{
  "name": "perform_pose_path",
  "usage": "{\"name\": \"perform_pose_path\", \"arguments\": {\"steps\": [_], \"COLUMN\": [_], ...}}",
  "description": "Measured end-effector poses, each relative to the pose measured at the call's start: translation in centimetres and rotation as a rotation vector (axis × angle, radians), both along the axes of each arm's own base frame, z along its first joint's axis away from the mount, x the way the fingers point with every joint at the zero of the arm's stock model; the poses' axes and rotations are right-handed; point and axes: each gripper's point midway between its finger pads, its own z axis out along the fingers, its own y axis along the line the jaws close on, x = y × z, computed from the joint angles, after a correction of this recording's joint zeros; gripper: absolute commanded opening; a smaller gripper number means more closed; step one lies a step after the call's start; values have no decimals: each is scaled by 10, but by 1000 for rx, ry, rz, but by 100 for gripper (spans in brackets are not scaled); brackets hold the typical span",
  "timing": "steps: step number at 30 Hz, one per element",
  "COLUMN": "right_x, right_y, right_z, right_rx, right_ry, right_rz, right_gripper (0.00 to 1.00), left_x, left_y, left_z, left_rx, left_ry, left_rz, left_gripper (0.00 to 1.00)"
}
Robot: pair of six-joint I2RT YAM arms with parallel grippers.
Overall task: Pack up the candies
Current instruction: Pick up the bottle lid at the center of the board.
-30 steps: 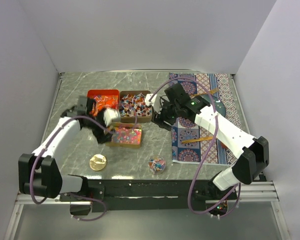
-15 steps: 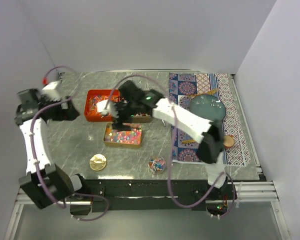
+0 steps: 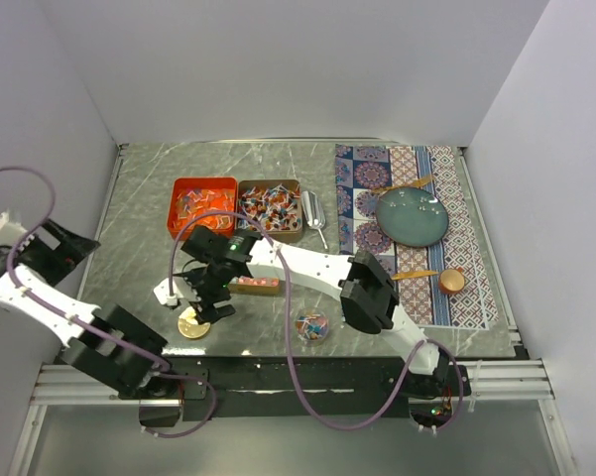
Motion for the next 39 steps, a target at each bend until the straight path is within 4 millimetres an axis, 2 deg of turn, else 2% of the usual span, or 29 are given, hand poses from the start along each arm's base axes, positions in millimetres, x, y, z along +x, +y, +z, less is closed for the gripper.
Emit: {"name": "perform_pose_path", "arguments": {"steps": [5, 11, 15, 32, 39], "right_x": [0, 3, 2, -5, -13], "right_y": [20, 39, 42, 43, 43], "right_z": [-14, -46, -63, -66, -81], "right_rx": [38, 21, 1, -6, -34], "right_ry": [-1, 16, 29, 23, 20], "right_rz": [-8, -42, -55, -40, -29], "right_gripper": [87, 95, 100, 100, 100], "left_x": [-6, -4, -3, -5, -8], "left_y": [8, 12, 11, 8, 2], "left_z": [-15, 3, 11, 12, 12], "left_rx": [-171, -152, -139, -118, -106], "left_ry": [16, -11, -21, -31, -27], "left_rz": [14, 0, -12, -46, -70], "left_gripper": [97, 97, 97, 97, 97]}}
